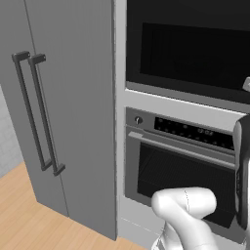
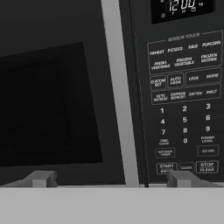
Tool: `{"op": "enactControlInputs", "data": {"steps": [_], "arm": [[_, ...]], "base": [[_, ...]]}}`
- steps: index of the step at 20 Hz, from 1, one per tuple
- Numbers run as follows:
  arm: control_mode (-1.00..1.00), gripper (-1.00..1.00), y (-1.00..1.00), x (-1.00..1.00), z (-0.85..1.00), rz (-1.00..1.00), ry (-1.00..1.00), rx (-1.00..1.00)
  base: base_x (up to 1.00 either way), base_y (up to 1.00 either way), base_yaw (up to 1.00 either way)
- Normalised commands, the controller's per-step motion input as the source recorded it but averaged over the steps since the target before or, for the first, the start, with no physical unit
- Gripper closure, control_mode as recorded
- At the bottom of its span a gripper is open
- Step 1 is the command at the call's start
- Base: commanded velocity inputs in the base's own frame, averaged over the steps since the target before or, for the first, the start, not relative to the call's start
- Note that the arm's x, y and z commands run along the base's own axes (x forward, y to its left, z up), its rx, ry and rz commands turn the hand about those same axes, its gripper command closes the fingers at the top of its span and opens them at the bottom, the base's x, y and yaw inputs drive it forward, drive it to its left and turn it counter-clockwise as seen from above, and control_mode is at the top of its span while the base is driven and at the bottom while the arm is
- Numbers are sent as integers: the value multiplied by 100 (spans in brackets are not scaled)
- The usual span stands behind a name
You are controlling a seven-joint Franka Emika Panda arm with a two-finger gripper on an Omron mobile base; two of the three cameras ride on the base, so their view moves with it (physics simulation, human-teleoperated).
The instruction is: Pick the broccoli from the sink and place it in the bowl. Then pick the bowl and place it in the microwave. Then close the microwave door and press the start button.
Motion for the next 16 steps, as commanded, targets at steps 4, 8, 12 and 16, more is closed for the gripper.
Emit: {"op": "enactControlInputs", "data": {"steps": [4,8,12,16], "arm": [[-100,-100,-5,-4,0,0,-7,0],[-100,100,-15,-19,0,-4,-3,0],[-100,100,-26,-14,-3,-6,-3,0],[-100,100,-11,1,-16,-2,-2,0]], "base": [[0,0,0],[0,0,0],[0,0,0],[0,0,0]]}}
